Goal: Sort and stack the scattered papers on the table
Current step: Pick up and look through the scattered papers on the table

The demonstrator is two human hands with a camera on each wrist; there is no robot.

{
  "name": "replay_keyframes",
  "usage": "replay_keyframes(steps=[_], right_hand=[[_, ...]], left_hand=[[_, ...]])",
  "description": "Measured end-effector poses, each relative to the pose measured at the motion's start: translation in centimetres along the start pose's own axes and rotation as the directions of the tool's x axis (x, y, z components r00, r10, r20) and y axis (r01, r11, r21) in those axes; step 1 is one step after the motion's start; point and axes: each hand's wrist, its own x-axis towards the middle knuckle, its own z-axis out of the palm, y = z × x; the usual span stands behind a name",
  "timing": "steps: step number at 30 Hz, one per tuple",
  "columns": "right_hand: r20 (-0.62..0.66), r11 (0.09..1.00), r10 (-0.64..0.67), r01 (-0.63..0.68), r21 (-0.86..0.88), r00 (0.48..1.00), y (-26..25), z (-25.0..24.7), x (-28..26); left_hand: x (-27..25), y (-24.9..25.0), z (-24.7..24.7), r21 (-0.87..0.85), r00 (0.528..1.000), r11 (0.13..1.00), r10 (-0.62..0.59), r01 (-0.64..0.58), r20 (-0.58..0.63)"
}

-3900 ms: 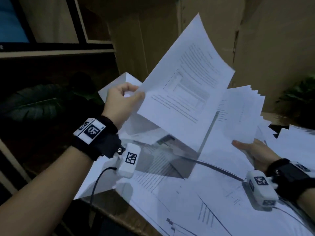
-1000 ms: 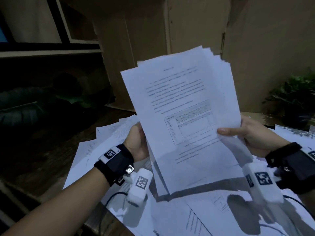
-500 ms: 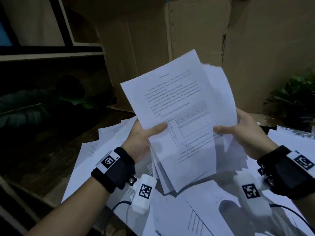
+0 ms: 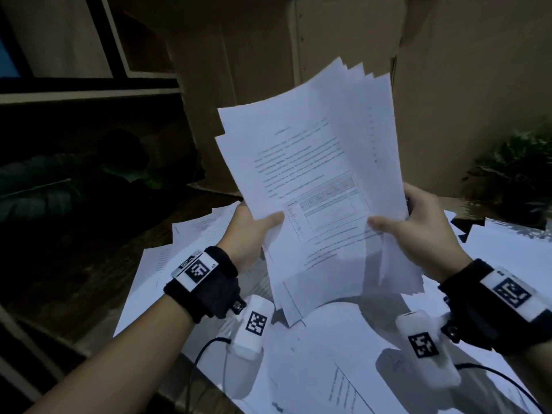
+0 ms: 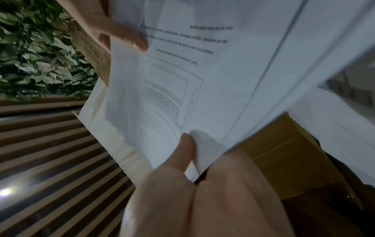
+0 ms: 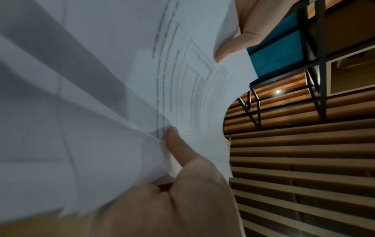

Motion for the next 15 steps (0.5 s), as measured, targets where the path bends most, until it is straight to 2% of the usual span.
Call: replay_keyframes(steps=[3,5,7,9,11,12,13,15], right_hand=[[0.012,0.991,0.032,-0.033,0.128,0.999,0.2,0.3,0.0],[0.037,0.962,0.156,-0.161,0.222,0.987,1.4,0.5,0.1],[0.059,0.893,0.338,-0.340,0.293,0.939,3.2,0.9,-0.2],[0.132,0.746,0.531,-0.535,0.395,0.837,4.3,2.0,-1.0],[0.296,0.494,0.619,-0.654,0.574,0.727,4.8,3.2,-1.6],[0.368,0.388,0.605,-0.665,0.638,0.706,4.7,3.8,-1.9],[0.410,0.337,0.574,-0.661,0.670,0.708,4.0,4.2,-2.2],[0.395,0.341,0.533,-0.617,0.709,0.748,3.2,4.6,-2.5]], left_hand=[[-0.1,0.6,-0.6,-0.075,0.997,0.996,0.048,-0.052,-0.057],[-0.1,1.2,-0.9,-0.113,0.990,0.990,0.075,-0.089,-0.119],[-0.1,2.0,-0.9,-0.100,0.979,0.985,0.127,-0.144,-0.160],[-0.1,2.8,-0.7,-0.100,0.971,0.980,0.150,-0.170,-0.185],[-0.2,3.5,-0.3,-0.107,0.968,0.978,0.157,-0.180,-0.194],[-0.2,3.7,-0.1,-0.108,0.968,0.977,0.161,-0.184,-0.190],[-0.3,3.8,0.2,-0.113,0.970,0.976,0.164,-0.186,-0.177],[-0.6,3.9,0.6,-0.137,0.975,0.971,0.181,-0.199,-0.129]])
